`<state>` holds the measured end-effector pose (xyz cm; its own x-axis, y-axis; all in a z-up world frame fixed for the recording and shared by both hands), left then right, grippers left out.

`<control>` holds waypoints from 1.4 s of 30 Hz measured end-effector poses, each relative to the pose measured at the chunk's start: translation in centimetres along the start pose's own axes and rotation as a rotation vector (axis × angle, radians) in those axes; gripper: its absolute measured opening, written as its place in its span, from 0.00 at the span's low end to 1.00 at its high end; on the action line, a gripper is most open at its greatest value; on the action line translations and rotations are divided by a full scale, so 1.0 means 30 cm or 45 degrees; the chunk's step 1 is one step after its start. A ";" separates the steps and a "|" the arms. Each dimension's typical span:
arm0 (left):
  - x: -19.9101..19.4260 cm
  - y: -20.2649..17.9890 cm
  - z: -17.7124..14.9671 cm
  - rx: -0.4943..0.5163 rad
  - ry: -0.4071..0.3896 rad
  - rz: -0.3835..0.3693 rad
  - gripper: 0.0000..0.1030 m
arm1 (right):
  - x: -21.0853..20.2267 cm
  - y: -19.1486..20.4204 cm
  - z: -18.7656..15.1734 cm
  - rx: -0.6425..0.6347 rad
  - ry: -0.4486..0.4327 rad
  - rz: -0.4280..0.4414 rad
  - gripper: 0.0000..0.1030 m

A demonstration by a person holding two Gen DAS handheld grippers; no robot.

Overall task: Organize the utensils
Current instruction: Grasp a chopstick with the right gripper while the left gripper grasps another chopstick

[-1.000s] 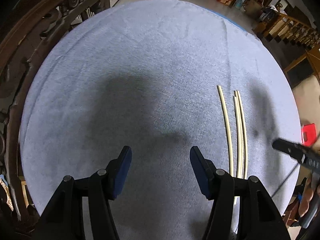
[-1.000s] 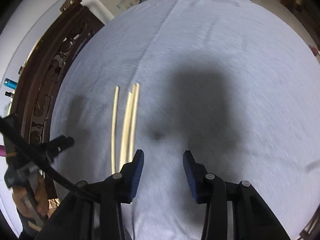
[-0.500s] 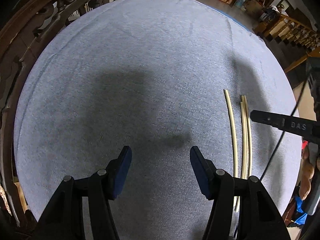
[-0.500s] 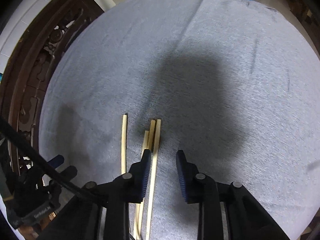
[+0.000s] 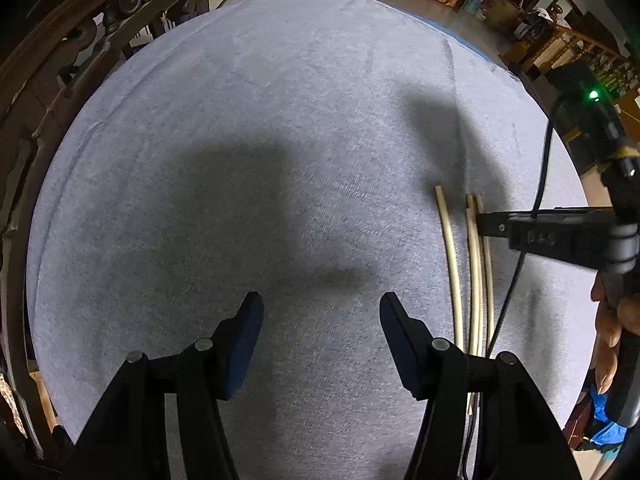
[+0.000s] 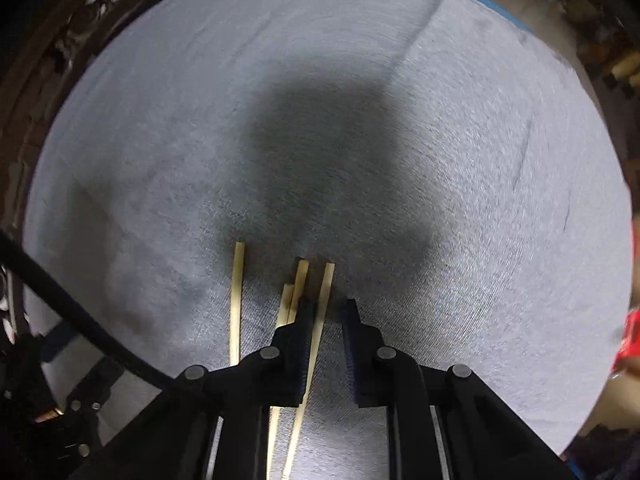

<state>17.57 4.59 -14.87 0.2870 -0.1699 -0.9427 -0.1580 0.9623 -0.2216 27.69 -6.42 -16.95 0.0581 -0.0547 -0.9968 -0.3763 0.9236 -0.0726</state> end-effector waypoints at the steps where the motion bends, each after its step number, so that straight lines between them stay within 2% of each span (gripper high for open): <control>1: -0.003 -0.001 0.006 -0.001 -0.001 0.007 0.59 | 0.003 0.006 0.002 0.000 0.009 0.008 0.06; 7: -0.006 -0.020 0.053 -0.011 0.014 0.029 0.59 | -0.005 -0.116 -0.056 0.062 0.005 0.058 0.05; 13: 0.047 -0.160 0.133 0.018 0.085 0.027 0.59 | 0.000 -0.218 -0.089 0.109 0.015 0.065 0.05; 19: 0.113 -0.255 0.217 0.011 0.163 0.085 0.58 | 0.009 -0.250 -0.102 0.122 -0.011 0.114 0.05; 24: 0.150 -0.312 0.253 0.007 0.209 0.109 0.46 | 0.003 -0.289 -0.127 0.132 -0.023 0.149 0.05; 25: 0.161 -0.327 0.263 0.008 0.222 0.111 0.44 | 0.007 -0.325 -0.170 0.133 -0.027 0.156 0.05; 29: 0.194 -0.372 0.291 0.022 0.232 0.128 0.41 | 0.005 -0.338 -0.164 0.135 -0.037 0.174 0.05; 32: 0.205 -0.403 0.293 0.051 0.226 0.189 0.19 | 0.004 -0.339 -0.168 0.137 -0.041 0.176 0.05; 33: 0.205 -0.405 0.296 0.047 0.228 0.185 0.08 | 0.003 -0.339 -0.168 0.137 -0.042 0.174 0.05; 38: 0.207 -0.424 0.303 0.081 0.258 0.134 0.05 | 0.001 -0.336 -0.176 0.151 -0.054 0.187 0.05; 42: 0.174 -0.384 0.303 0.056 0.241 0.090 0.05 | 0.002 -0.360 -0.198 0.201 -0.085 0.227 0.05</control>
<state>29.48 -5.44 -14.98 0.0933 -0.1345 -0.9865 -0.1293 0.9808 -0.1460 26.28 -18.66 -16.41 0.0665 0.1351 -0.9886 -0.2374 0.9645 0.1158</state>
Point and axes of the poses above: each gripper's, at about its wrist camera, not at the fingertips, and x roughly the way its jaws point, y to its left, z to its top, the point moved 7 cm from there along x, roughly the way its jaws point, and after that the axes turned 3 degrees about -z, right-handed, at the moved point
